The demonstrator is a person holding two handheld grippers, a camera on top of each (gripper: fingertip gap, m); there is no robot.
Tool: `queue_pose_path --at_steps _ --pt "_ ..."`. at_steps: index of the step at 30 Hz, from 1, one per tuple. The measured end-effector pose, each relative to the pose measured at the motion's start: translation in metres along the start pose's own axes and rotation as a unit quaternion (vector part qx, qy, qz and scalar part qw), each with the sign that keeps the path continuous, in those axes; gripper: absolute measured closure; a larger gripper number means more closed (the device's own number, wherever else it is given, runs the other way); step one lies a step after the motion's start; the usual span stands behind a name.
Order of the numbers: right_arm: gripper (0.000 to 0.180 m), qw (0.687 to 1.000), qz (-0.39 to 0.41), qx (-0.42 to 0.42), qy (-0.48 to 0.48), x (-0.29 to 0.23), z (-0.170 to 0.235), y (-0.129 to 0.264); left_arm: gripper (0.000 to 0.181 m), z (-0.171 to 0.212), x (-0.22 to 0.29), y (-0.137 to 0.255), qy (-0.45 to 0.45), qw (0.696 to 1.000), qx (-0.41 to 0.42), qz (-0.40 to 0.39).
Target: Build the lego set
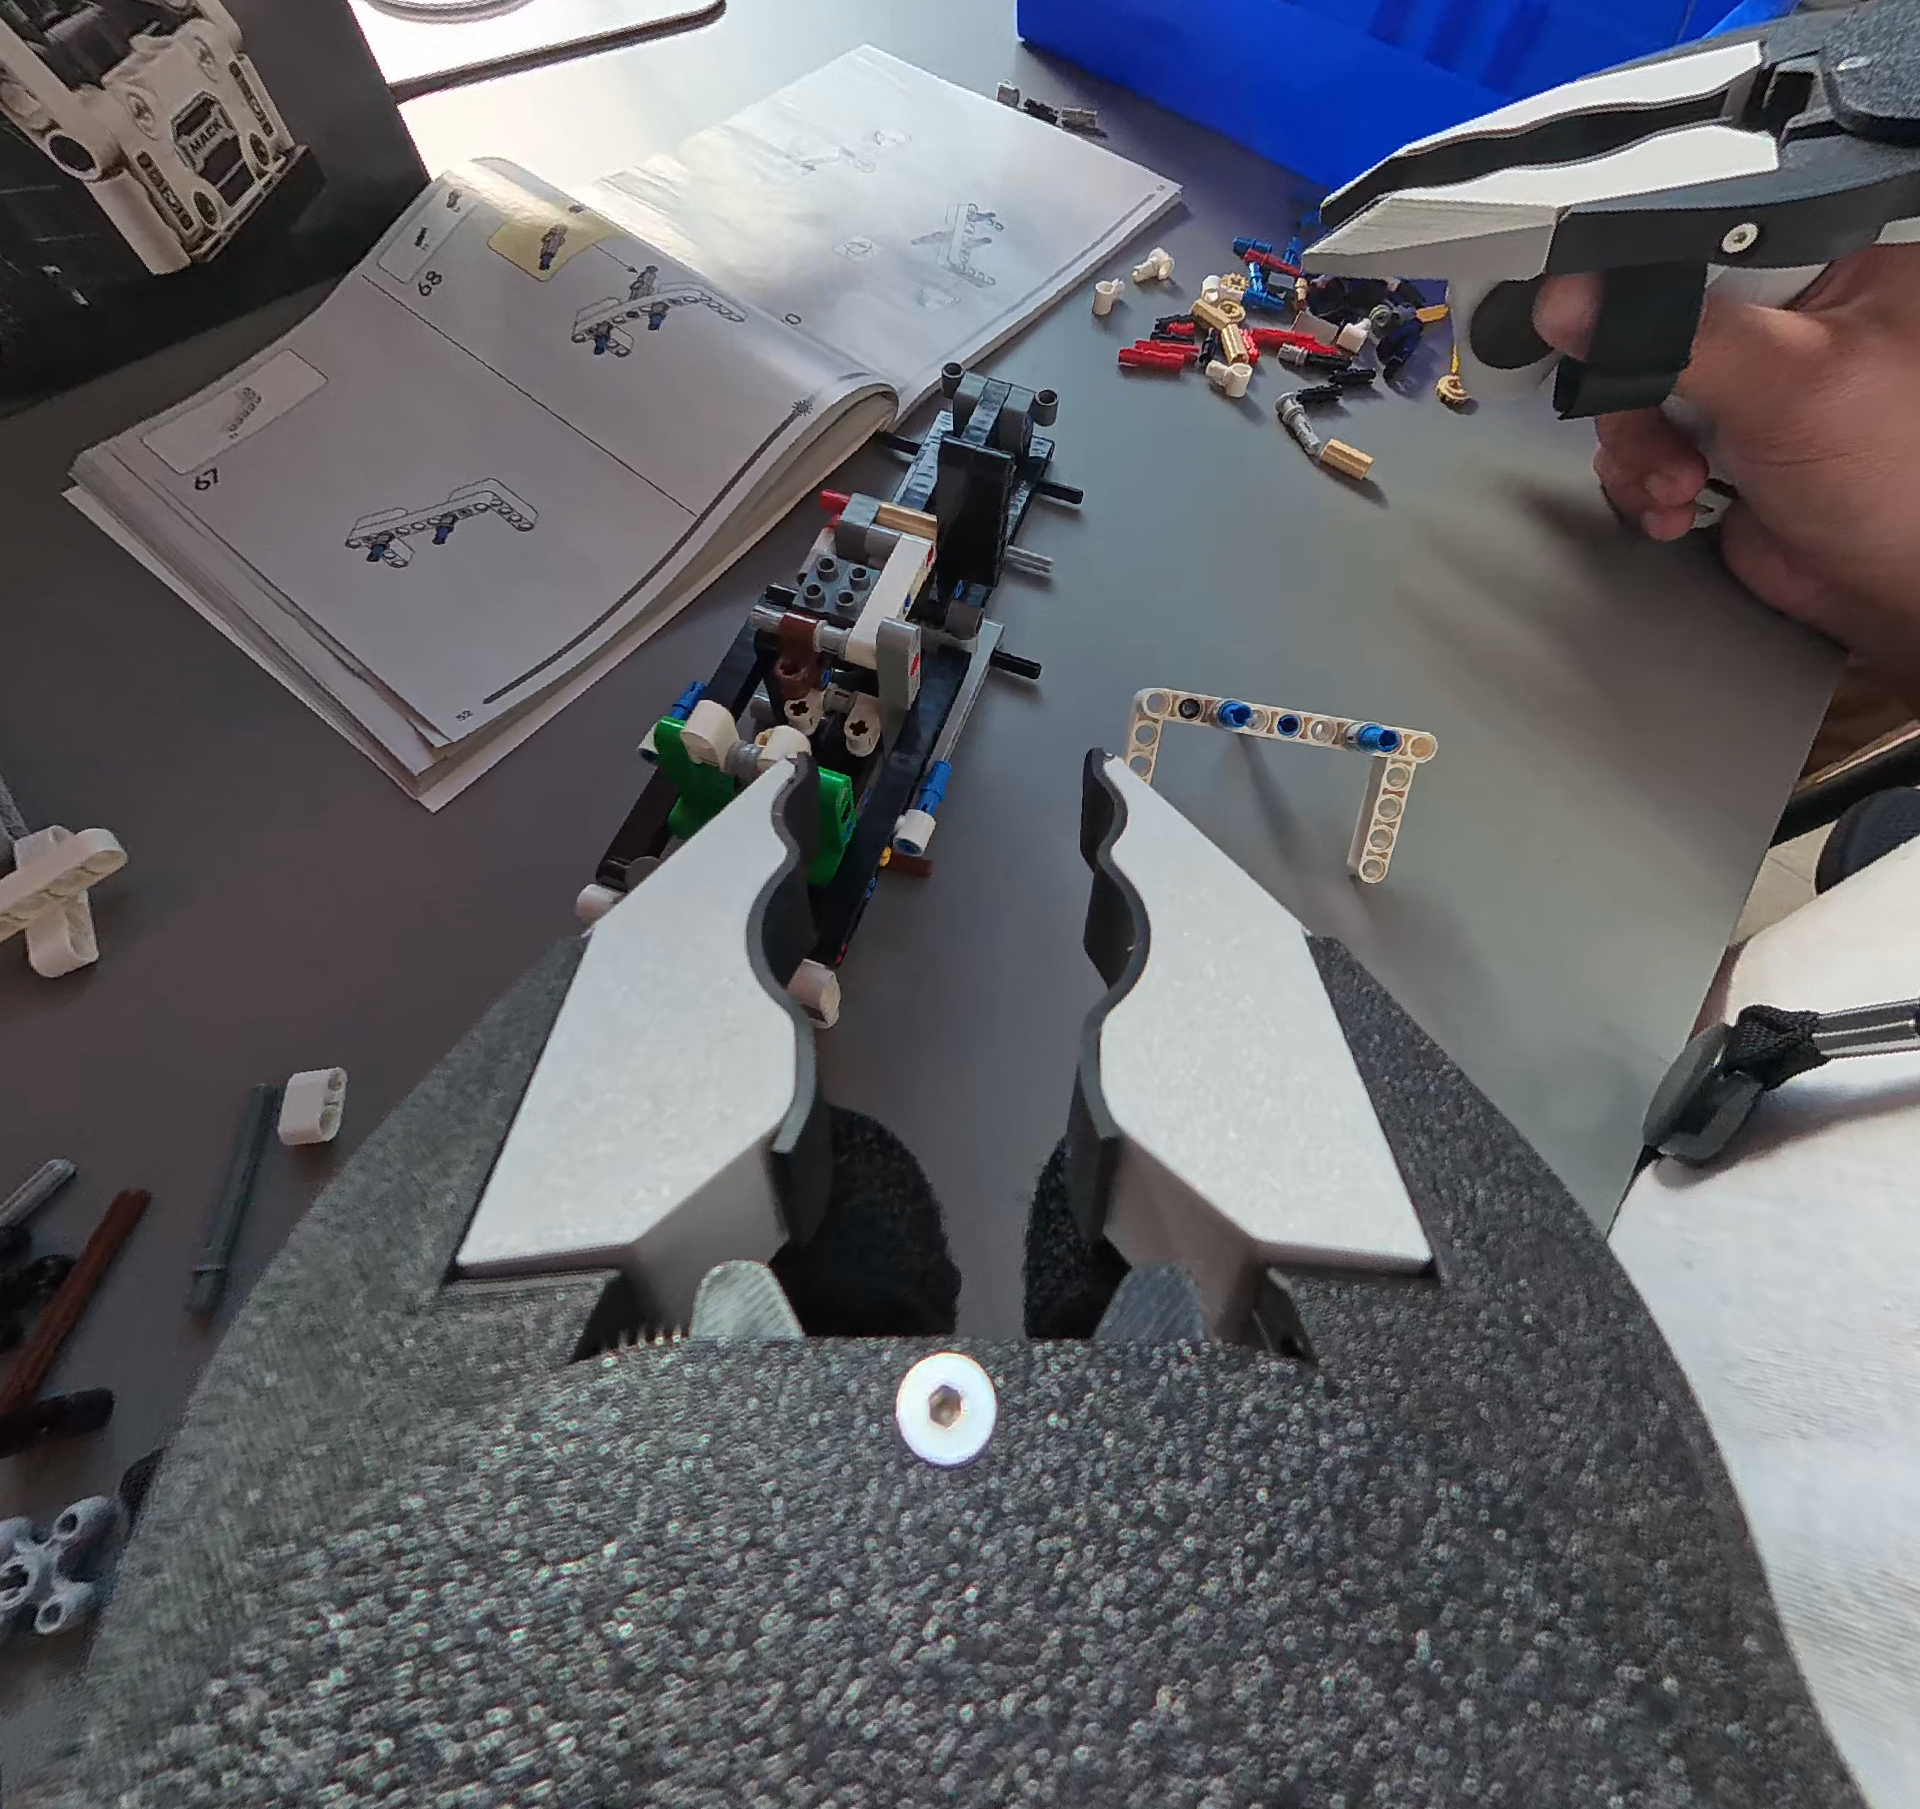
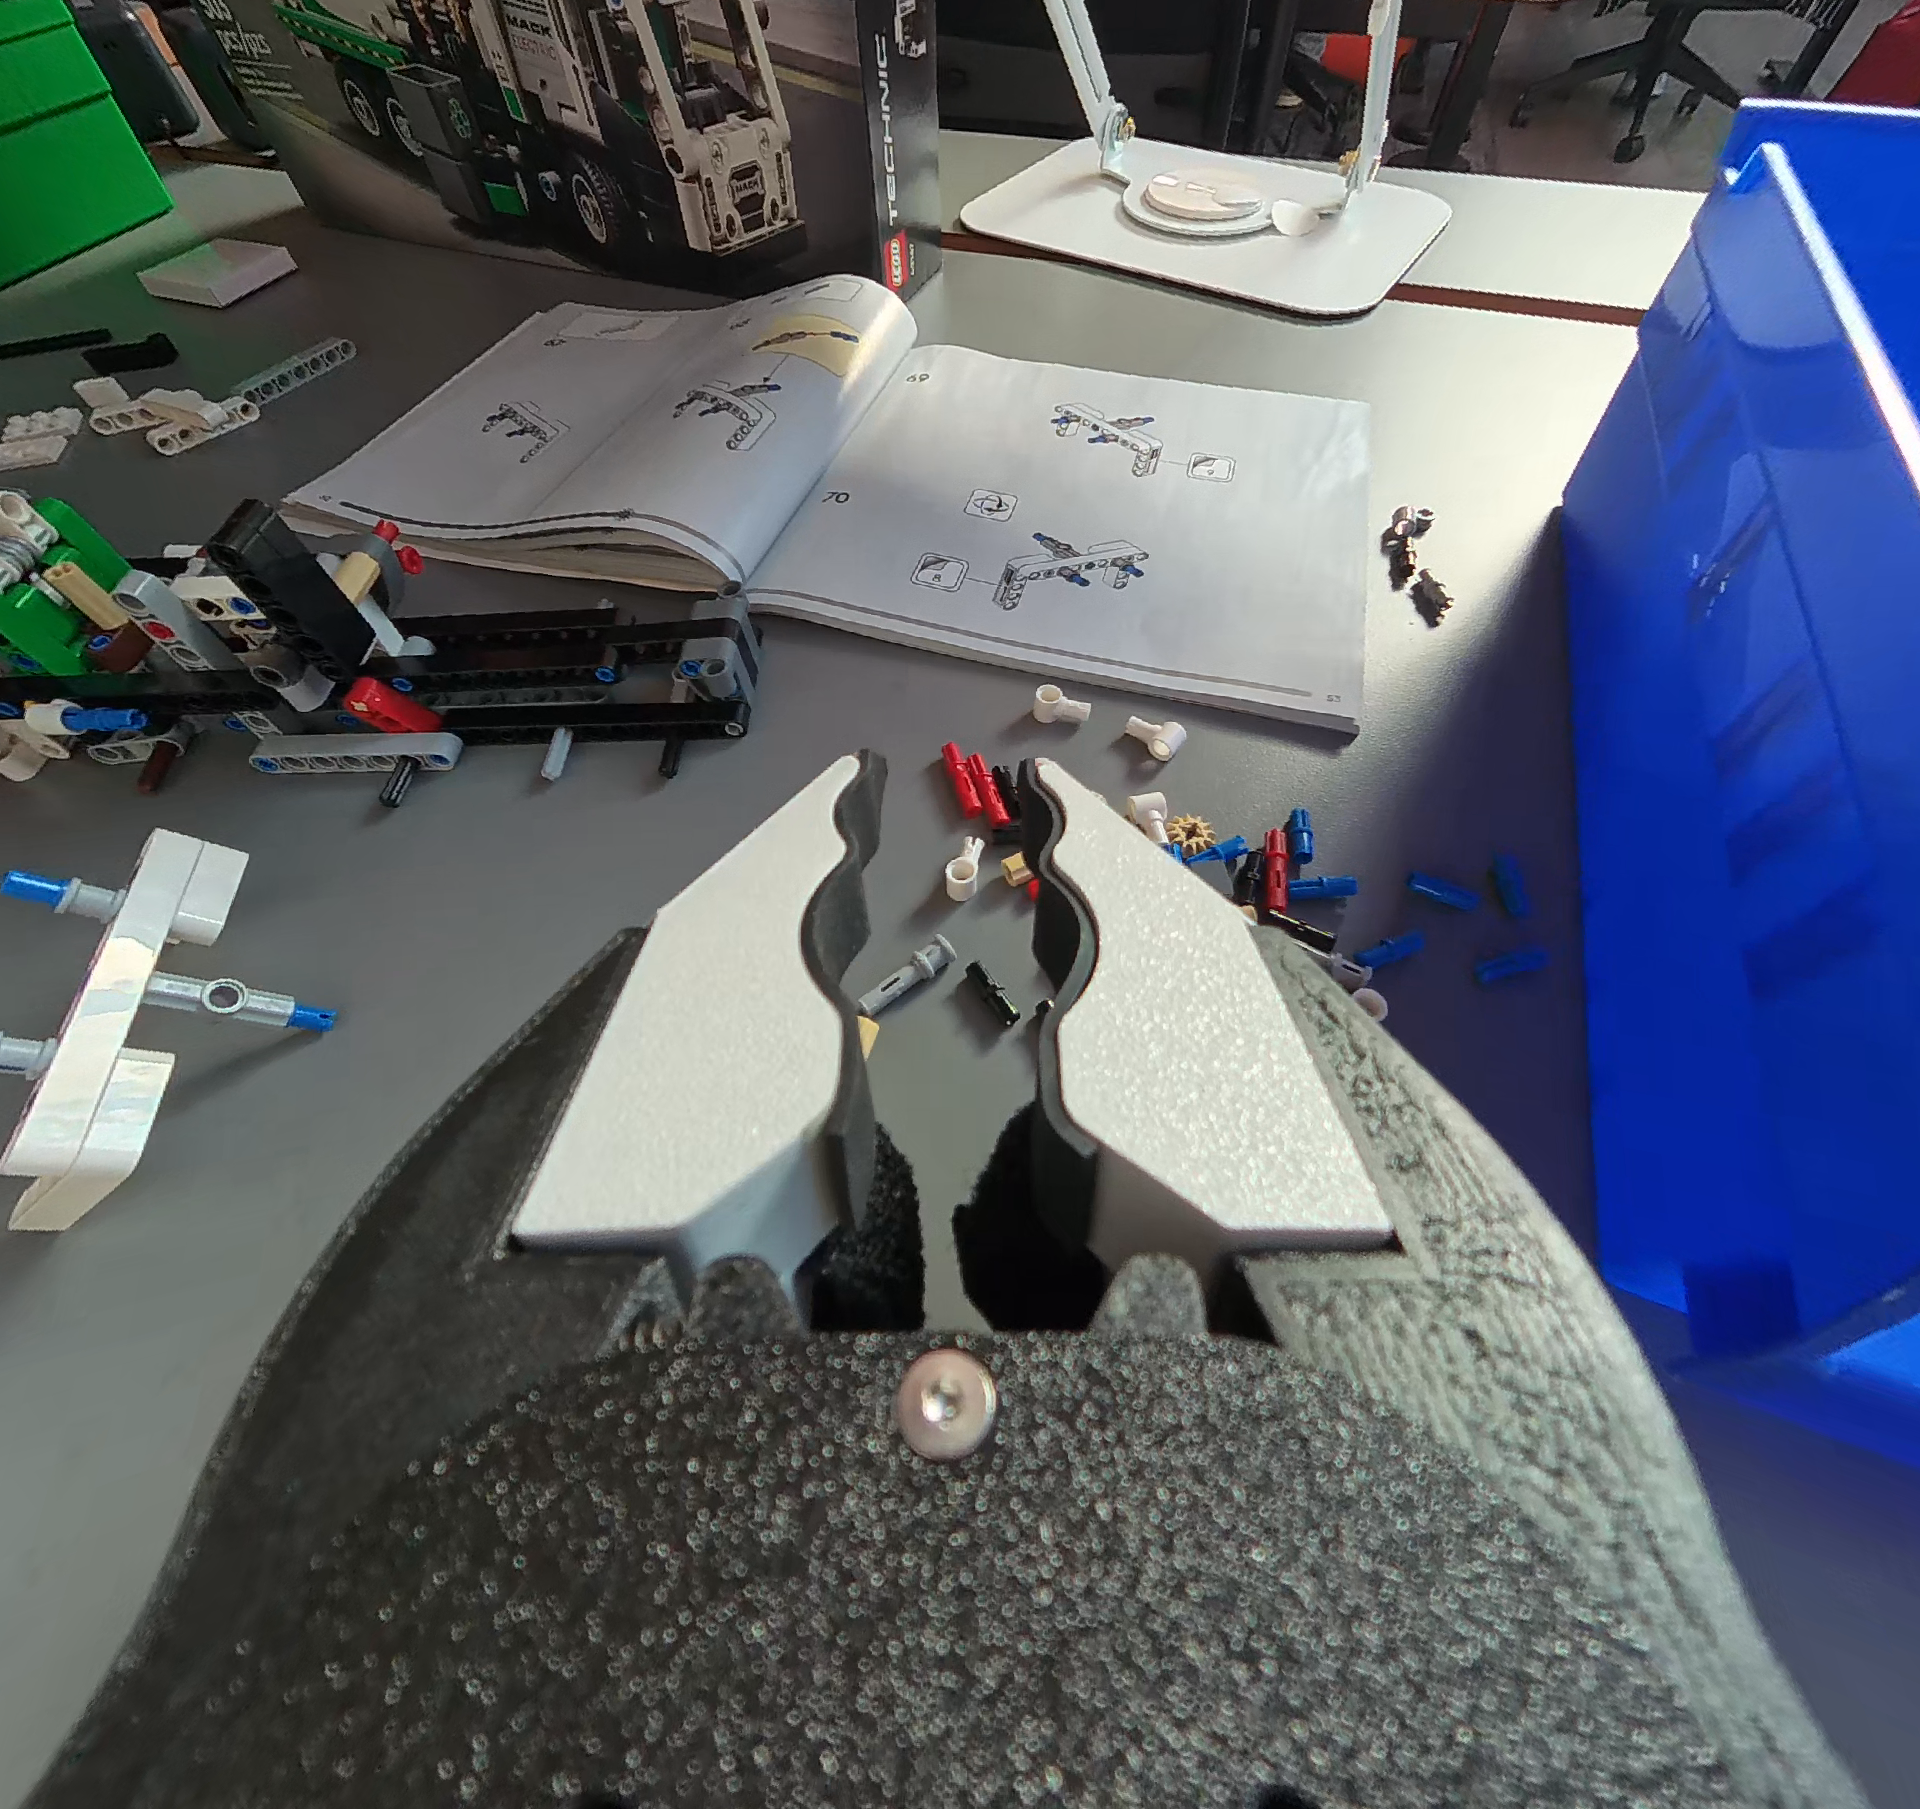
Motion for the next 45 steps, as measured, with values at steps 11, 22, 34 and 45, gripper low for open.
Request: queue_pose_path --at_steps 11,22,34,45 --pt "0.154 1.0 -0.004 -0.003 -0.001 -0.001 0.001 -0.001 0.135 -0.002 0.0 0.003 0.008 1.0 0.006 0.002" --pt "0.156 1.0 -0.006 0.002 -0.006 0.0 0.0 -0.001 0.135 -0.01 -0.003 0.007 0.005 1.0 0.024 -0.01" --pt "0.157 1.0 0.009 0.003 0.016 0.0 -0.001 0.0 0.135 -0.01 -0.049 0.086 -0.006 0.993 0.057 -0.107" --pt "0.157 0.999 0.018 0.004 0.039 -0.001 -0.002 -0.001 0.137 -0.023 -0.329 0.226 -0.059 0.952 -0.149 -0.261"
Point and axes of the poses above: each gripper's, where its closed fingertips meet, y back along the fingers, z out of its underside, x = y × z across the jaws, the point moved 2 cm from there along y, back along the fingers, and after that the axes turned 9 degrees about y, right-handed, at the moved point
